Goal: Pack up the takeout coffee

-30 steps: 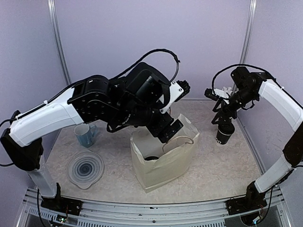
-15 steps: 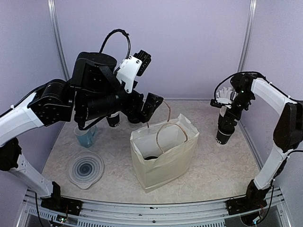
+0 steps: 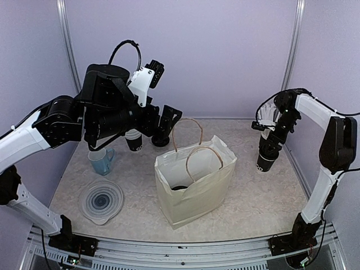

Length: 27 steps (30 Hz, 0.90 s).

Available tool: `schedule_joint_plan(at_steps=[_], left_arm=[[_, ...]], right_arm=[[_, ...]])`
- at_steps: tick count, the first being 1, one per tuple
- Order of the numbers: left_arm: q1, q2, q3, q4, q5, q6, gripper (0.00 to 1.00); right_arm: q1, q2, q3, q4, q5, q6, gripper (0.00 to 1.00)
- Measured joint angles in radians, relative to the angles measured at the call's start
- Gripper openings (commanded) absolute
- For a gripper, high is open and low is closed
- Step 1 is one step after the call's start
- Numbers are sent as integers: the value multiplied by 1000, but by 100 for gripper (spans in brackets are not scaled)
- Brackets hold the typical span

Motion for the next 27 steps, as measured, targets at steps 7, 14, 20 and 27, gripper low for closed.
schedule_joint_plan(at_steps=[7, 14, 20, 27], left_arm=[[5, 0, -1, 0, 4, -2, 98], [16, 0, -14, 0, 6, -3, 98], [17, 0, -14, -1, 14, -2, 98], [19, 0, -14, -1, 19, -2, 98]], right_arm=[[-1, 29, 4, -2, 9, 11, 71], [-2, 32, 5, -2, 10, 18, 70], [-3, 33, 56, -36, 9, 22, 73], [-5, 32, 110, -40, 24, 21, 81]])
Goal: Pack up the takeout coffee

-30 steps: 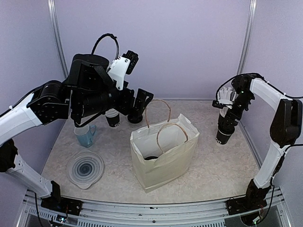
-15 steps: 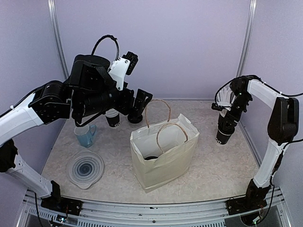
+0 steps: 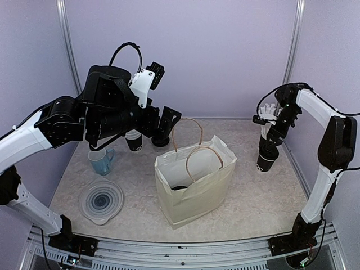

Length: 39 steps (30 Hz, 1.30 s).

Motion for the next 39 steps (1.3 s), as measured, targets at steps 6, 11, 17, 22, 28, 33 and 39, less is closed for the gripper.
schedule_joint_plan(at_steps=[6, 11, 17, 22, 28, 33, 39], left_arm=[[1, 0, 0, -1, 8, -4, 98], [2, 0, 0, -2, 11, -12, 98], [5, 0, 0, -9, 11, -13, 98], [10, 6, 0, -11, 13, -13, 98], [31, 16, 0, -32, 22, -14, 98], [48, 16, 0, -42, 32, -16, 98], [86, 23, 5, -73, 69, -27, 97]], right_arm=[[-3, 18, 0, 0, 11, 1, 82], [-6, 65, -1, 1, 11, 1, 81], [-7, 77, -15, 0, 11, 4, 75], [-7, 75, -27, 6, 10, 8, 74], [-7, 47, -73, 28, 11, 13, 79], [-7, 23, -120, 59, 23, 14, 73], [-7, 7, -137, 76, 27, 23, 64]])
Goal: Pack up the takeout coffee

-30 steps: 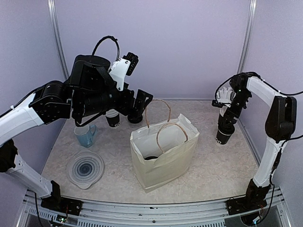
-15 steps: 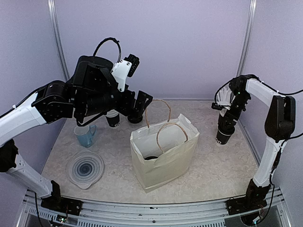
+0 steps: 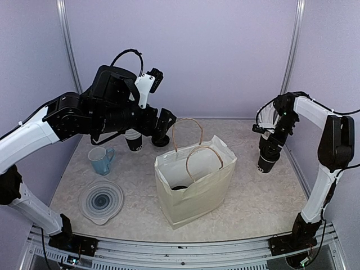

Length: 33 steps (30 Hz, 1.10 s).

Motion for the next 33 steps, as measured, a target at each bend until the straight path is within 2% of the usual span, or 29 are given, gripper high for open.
schedule_joint_plan(at_steps=[8, 12, 15, 22, 26, 29, 31, 33], left_arm=[[49, 59, 24, -100, 134, -39, 95], [50, 84, 24, -150, 222, -54, 90], [50, 95, 24, -174, 279, -64, 83], [55, 127, 25, -201, 407, -62, 59], [56, 180, 37, -209, 484, -51, 39], [57, 237, 76, -238, 510, -44, 14], [57, 270, 105, -257, 515, -43, 1], [57, 301, 139, -270, 516, -29, 0]], right_arm=[[1, -29, -13, -31, -31, 2, 60], [8, -103, -13, -39, -111, 1, 58], [15, -181, -3, -47, -202, -1, 56], [68, -299, 142, -35, -412, -15, 54], [108, -359, 209, -7, -549, -26, 55], [163, -412, 219, 11, -636, -30, 56], [219, -438, 219, 13, -671, -43, 56], [276, -457, 216, 11, -698, -61, 57]])
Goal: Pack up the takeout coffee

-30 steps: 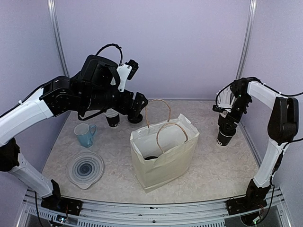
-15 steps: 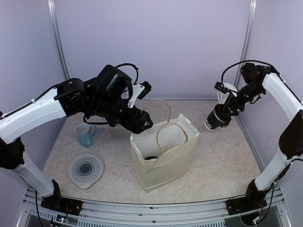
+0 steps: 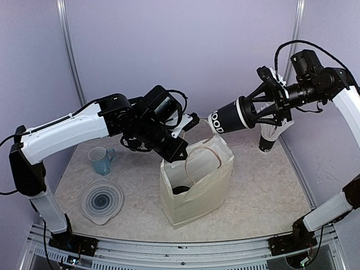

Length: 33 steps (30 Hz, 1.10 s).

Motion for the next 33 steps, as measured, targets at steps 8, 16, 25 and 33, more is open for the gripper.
schedule_joint_plan(at_steps=[8, 16, 25, 33], left_arm=[[2, 69, 145, -58, 1, 24, 0], [2, 137, 242, -106, -6, 45, 0], [2, 158, 262, -114, -34, 45, 0], [19, 158, 269, -115, -74, 25, 4]], right_arm=[[138, -92, -87, 0, 7, -37, 57], [263, -102, -200, 6, 192, -53, 56], [285, -138, -214, -6, 261, -63, 57], [288, -193, -214, -19, 251, -63, 57]])
